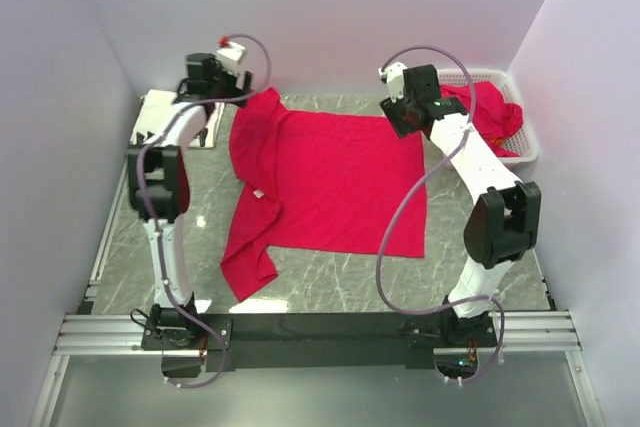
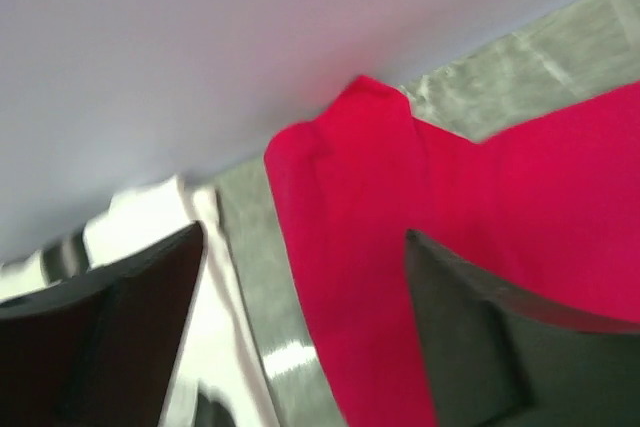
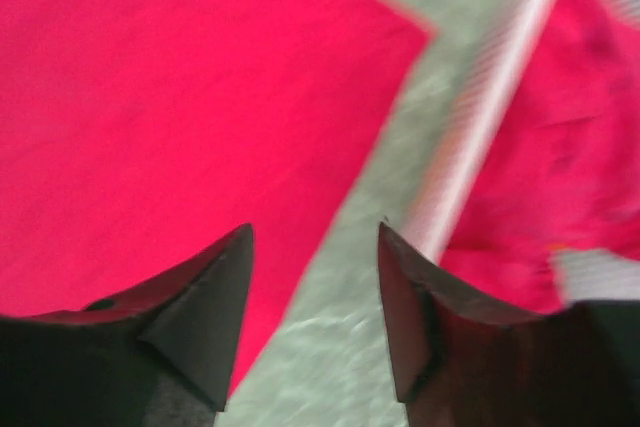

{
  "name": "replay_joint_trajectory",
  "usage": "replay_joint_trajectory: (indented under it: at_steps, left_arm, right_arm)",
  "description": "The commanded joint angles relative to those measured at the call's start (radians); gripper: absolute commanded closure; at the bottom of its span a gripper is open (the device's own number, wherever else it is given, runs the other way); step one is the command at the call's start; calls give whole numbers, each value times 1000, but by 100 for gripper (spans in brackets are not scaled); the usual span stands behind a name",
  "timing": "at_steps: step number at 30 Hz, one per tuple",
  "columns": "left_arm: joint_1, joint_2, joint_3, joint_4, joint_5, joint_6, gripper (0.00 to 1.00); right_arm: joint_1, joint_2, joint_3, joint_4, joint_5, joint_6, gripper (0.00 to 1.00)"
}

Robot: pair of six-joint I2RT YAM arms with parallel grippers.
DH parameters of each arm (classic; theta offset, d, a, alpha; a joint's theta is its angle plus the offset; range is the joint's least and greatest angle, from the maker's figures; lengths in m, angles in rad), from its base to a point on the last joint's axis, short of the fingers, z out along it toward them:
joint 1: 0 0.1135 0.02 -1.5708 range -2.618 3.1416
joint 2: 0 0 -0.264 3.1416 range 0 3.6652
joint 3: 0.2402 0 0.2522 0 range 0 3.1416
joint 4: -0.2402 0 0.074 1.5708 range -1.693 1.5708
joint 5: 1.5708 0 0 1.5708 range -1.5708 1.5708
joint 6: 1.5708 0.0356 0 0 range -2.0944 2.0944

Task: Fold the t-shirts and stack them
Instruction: Flatten the tshirt out

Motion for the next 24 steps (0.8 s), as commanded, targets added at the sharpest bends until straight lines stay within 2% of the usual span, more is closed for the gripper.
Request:
replay_joint_trajectory:
  at_steps: [1, 3, 4, 7, 11, 18, 24]
  left_arm:
    - [88, -265, -80, -108, 117, -191, 19]
    - [119, -322, -194, -155, 137, -223, 25]
    - [124, -366, -230, -219, 163, -234, 32]
    - [128, -434, -385, -261, 183, -234, 41]
    - [128, -463, -549, -239, 214, -272, 48]
    - [127, -358, -560, -241, 318, -381, 55]
    - [110, -247, -545, -239, 337, -423, 59]
  right_arm:
    - [7, -78, -81, -226, -171, 109, 43]
    - [9, -95, -139, -240, -222, 121, 46]
    - [10, -102, -188, -241, -231, 141, 51]
    - [10, -99, -265, -240, -265, 159, 60]
    - [10, -69, -319, -220, -306, 190, 66]
    - [10, -2, -376, -189, -308, 210, 69]
    - [12, 66, -402, -172, -286, 222, 72]
